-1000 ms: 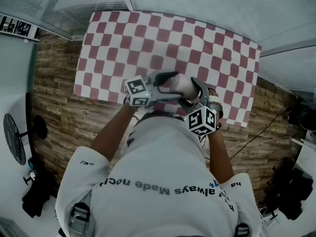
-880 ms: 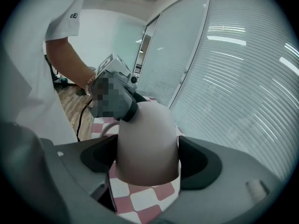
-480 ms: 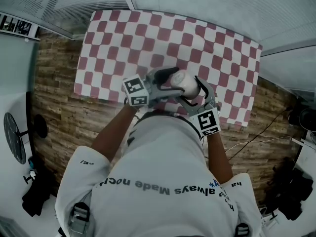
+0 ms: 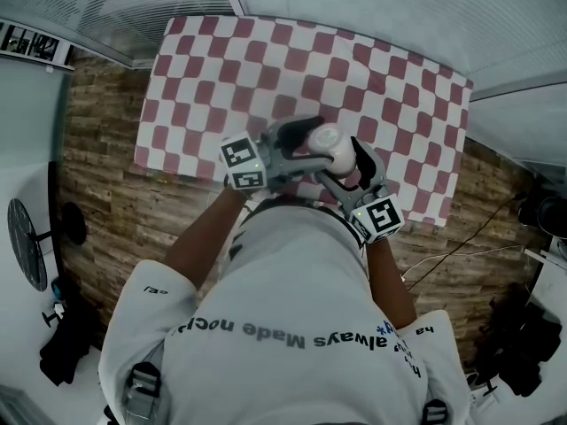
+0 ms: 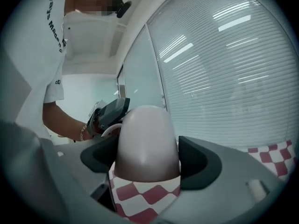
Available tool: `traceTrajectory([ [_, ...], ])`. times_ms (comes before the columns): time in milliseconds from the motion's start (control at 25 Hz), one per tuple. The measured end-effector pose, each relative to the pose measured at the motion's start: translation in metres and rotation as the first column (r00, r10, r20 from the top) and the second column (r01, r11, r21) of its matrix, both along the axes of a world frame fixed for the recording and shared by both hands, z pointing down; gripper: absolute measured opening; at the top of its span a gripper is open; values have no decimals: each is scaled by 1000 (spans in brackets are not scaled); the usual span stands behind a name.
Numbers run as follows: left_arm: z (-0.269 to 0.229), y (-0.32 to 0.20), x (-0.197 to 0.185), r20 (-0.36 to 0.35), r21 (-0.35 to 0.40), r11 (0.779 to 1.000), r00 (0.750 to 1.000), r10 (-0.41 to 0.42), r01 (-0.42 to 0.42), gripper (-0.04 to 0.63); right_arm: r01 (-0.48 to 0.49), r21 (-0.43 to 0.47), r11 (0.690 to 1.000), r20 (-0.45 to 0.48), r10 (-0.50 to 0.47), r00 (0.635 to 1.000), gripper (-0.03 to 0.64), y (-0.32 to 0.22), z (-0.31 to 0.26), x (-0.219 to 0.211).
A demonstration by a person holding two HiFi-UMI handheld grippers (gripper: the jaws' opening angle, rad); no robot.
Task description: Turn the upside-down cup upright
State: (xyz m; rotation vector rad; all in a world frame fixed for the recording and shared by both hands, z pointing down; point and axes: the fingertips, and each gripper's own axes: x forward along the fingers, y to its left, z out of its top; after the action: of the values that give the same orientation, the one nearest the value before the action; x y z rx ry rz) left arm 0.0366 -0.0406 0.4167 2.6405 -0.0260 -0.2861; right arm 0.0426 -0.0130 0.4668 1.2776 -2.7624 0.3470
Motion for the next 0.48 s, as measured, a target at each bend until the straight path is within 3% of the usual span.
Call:
traceTrajectory([
  [200,-1,1,3,3,7,1000,1000,6,-6,354,-12,-12,1000,65,13,998,405,1,5,1],
  [480,10,4,9,56,47,999,998,19,-21,347,-8,-44,999,-17,7,1000,407,-2,21,1],
])
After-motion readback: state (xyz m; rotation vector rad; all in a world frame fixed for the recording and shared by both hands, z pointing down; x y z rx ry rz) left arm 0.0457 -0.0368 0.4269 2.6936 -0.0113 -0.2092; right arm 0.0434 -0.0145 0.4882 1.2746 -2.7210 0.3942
